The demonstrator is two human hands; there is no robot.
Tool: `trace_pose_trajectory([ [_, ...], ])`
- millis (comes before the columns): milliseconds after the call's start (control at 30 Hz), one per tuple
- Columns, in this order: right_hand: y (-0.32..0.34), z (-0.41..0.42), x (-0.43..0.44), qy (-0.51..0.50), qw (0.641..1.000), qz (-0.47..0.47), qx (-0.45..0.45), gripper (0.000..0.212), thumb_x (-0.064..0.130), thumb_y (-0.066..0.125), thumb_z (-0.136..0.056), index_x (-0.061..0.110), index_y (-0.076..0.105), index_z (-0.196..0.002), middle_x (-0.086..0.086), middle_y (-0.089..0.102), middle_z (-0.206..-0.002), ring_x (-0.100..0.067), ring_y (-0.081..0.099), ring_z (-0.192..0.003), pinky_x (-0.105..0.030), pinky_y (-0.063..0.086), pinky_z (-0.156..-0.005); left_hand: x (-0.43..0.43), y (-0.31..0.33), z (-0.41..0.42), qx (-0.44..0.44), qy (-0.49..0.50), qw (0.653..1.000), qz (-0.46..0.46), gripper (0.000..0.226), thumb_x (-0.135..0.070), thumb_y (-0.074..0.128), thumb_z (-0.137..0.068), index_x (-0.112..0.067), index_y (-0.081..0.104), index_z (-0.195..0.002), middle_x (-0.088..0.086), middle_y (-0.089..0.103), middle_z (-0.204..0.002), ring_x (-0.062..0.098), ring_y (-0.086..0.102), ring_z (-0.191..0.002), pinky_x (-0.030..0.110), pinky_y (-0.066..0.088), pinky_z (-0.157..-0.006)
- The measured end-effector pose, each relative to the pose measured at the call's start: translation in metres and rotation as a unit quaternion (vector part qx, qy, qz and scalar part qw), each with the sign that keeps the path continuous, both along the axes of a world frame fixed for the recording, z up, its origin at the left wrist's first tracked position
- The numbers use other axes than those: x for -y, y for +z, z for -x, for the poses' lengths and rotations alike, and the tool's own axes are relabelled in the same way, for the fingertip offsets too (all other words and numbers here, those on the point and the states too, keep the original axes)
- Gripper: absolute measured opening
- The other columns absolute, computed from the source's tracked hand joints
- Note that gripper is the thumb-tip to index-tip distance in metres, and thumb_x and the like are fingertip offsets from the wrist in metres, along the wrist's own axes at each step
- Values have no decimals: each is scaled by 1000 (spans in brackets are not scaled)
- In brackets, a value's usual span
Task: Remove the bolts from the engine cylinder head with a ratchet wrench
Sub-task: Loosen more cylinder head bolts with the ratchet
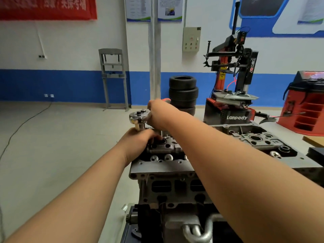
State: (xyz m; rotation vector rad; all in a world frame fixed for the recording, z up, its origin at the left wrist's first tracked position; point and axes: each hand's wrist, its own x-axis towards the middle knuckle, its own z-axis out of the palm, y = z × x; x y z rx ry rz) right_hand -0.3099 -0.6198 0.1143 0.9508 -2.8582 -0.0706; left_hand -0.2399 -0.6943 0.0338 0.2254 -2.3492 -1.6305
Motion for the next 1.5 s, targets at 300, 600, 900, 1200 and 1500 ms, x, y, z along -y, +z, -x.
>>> trace_pose_trajectory([
  [300, -45, -47, -70, -89, 977, 173, -84, 64, 8, 60, -82, 13, 21, -133, -11, 25, -129, -31, 53, -78, -35, 36, -54, -10, 1, -3, -21, 59, 995, 76, 33, -25, 49, -90, -26, 77, -73, -3, 72, -88, 19, 61, -88, 28, 44, -69],
  [600, -62, -130, -102, 36, 985, 141, -93, 97, 33, 66, -81, 21, -6, -145, -3, 0, -135, -21, 32, -52, -26, 25, -42, -11, -3, 0, -26, 77, 973, 217, 44, -14, 38, -97, -30, 49, -59, -13, 47, -66, 4, 46, -65, 19, 30, -54],
  [900, -22, -6, -39, -1, 982, 184, 33, 56, 10, 61, -82, 13, 35, -132, -9, 31, -138, -32, 48, -113, -40, 45, -82, -2, -2, -1, -31, 16, 999, -27, 35, -49, 62, -67, -18, 77, -72, -3, 74, -80, 27, 66, -94, 44, 50, -88],
  [1200, -22, -3, -22, 11, 976, 194, 93, 65, 0, 59, -79, 12, 30, -136, -7, 23, -143, -28, 53, -101, -35, 41, -73, -5, -1, 1, -11, 44, 998, 47, 32, -30, 51, -89, -30, 78, -72, 0, 74, -83, 24, 64, -89, 38, 48, -81],
  [1500, -56, -94, -91, -54, 982, 118, -134, 92, 21, 61, -83, 9, -6, -145, -17, 7, -136, -23, 32, -54, -27, 19, -40, -5, -4, 5, -21, 43, 994, 101, 44, -22, 49, -89, -40, 73, -57, -17, 69, -64, 10, 61, -78, 26, 39, -65],
])
